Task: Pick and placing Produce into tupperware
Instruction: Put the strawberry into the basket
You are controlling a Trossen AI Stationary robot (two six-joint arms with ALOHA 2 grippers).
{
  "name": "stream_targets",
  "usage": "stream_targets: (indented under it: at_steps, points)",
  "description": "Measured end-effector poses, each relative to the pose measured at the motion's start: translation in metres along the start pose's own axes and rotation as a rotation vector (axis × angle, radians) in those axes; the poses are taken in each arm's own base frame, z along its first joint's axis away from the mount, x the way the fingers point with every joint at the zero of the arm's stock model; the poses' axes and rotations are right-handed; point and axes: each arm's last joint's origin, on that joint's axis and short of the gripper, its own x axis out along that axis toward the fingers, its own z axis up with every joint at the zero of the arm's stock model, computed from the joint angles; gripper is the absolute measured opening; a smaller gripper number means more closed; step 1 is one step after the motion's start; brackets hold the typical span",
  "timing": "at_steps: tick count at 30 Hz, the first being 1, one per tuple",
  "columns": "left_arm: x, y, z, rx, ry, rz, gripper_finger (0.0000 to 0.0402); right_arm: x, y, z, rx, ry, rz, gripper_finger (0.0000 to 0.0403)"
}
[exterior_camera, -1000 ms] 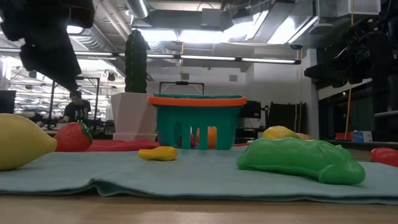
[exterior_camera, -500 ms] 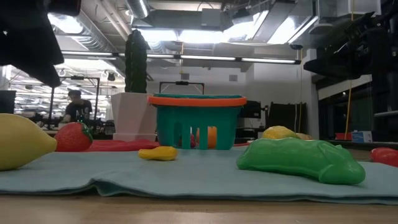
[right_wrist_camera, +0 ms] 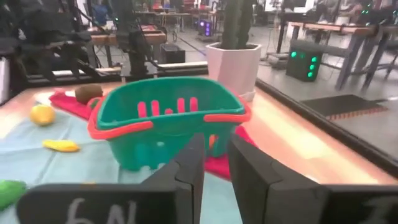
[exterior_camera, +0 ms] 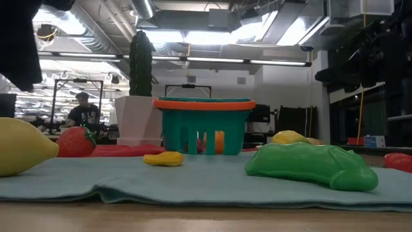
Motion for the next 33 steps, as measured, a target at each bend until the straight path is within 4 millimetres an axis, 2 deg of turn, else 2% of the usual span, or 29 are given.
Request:
stream_targets:
  at_steps: [12,21,33]
  points:
    - [0.010,0.000,0.018,0.180,-0.008,0.032,0.0229,0.000,0.001,0.000,0.038,0.004,0.040,0.0073]
    - [0.016,0.002,0.031,0.148,-0.008,0.055,0.0229,0.000,0.001,0.000,0.035,0.005,0.044,0.0073]
    - [0.018,0.000,0.032,0.160,0.000,0.042,0.0242,0.000,0.001,0.000,0.030,0.007,0.047,0.0073]
